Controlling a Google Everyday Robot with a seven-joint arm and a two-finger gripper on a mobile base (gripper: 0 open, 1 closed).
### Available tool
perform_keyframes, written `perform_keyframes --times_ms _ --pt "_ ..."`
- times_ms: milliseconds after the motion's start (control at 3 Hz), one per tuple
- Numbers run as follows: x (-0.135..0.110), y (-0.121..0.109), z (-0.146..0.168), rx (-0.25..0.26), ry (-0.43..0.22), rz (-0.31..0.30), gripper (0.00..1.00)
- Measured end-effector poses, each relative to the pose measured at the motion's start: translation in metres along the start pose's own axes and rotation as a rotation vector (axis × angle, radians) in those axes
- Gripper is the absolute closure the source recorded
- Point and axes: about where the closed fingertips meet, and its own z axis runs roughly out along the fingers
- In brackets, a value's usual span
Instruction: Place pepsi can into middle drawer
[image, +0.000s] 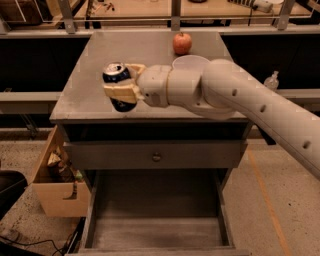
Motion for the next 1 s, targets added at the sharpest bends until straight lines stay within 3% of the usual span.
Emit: perform_keyframes --times_ms 333,667,1000 --pt "0.024 0.049 -0.034 0.003 0.024 0.035 1.0" --pt "0.061 0.082 -0.061 0.029 0.021 0.084 1.0" --pt "0.107 0.099 -0.073 0.047 0.024 0.135 1.0"
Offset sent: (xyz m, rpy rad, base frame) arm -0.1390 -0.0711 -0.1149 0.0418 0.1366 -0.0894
